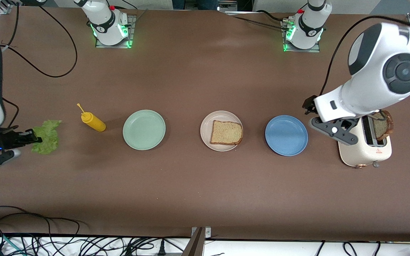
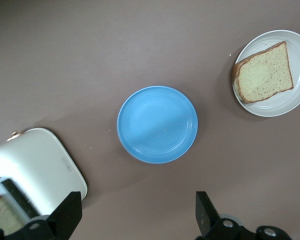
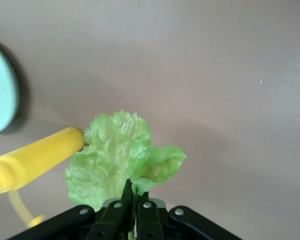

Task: Make sandwich on beige plate with both arms
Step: 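Carry the lettuce leaf with the right gripper over the beige plate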

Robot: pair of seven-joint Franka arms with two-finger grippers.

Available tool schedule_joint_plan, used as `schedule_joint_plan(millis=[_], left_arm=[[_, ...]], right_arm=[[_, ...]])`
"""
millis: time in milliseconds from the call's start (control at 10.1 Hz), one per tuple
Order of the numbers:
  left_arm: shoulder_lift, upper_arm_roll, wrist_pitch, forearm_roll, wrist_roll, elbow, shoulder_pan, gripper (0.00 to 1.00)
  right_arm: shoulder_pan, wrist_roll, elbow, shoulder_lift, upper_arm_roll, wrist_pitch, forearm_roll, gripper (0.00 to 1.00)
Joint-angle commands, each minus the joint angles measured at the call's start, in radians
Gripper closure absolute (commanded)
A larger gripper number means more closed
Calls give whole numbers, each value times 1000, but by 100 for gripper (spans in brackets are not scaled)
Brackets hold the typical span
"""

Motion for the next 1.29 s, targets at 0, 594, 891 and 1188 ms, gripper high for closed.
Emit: schedule_joint_plan(millis=[0,594,891,1188], left_arm=[[-53,3,-19,70,-11,-17,11,0],[-39,35,-16,35,-29,64,62,0],[-39,35,-16,33,-66,64,62,0],[-41,36,-16,3,-69,64,64,0]], right_arm=[[5,216,174,1,12,-228,-5,100],[123,975,219,-62,111,-335,196,100],[209,1299,213,-32,194,-170,218,100],[356,1570,210,34,194,51,257,100]])
